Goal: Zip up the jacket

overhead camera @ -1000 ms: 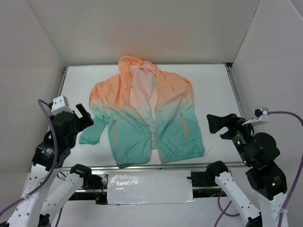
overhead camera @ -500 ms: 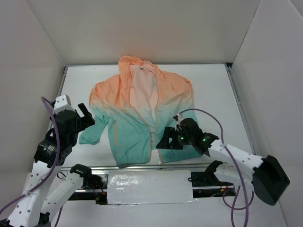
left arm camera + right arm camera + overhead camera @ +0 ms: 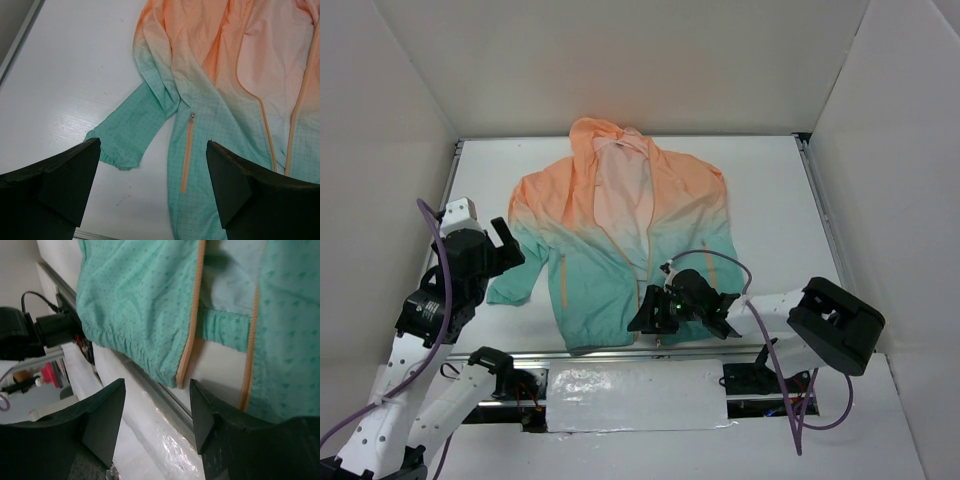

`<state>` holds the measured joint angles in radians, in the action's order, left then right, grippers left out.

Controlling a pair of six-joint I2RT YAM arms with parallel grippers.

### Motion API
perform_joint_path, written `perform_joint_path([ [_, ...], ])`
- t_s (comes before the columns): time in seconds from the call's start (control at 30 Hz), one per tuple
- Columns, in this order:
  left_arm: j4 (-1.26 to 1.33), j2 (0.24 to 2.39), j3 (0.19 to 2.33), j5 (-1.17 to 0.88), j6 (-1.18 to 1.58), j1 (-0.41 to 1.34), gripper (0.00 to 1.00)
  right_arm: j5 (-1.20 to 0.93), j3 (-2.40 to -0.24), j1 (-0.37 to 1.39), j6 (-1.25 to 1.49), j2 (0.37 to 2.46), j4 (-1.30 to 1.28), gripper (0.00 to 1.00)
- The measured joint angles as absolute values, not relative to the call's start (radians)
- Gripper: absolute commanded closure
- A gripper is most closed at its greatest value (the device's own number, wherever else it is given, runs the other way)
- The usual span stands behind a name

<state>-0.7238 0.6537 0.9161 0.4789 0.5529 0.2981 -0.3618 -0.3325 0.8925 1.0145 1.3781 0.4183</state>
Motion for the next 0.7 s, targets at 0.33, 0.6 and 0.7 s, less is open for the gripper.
perform_joint_path([
  [0.33, -0.723, 0.657, 0.916, 0.461, 0.551, 0.298, 0.01, -0.268, -0.337, 0.894, 1.054, 1.446, 0.469, 0.54],
  [0.6, -0.714, 0.664, 0.916, 0.45, 0.55, 0.298, 0.01, -0.283, -0.364, 0.894, 1.089, 1.565, 0.558, 0.93],
  [0.7, -0.707, 0.665, 0.916, 0.441, 0.548, 0.298, 0.01, -0.279, -0.354, 0.894, 1.093, 1.552, 0.546, 1.0],
])
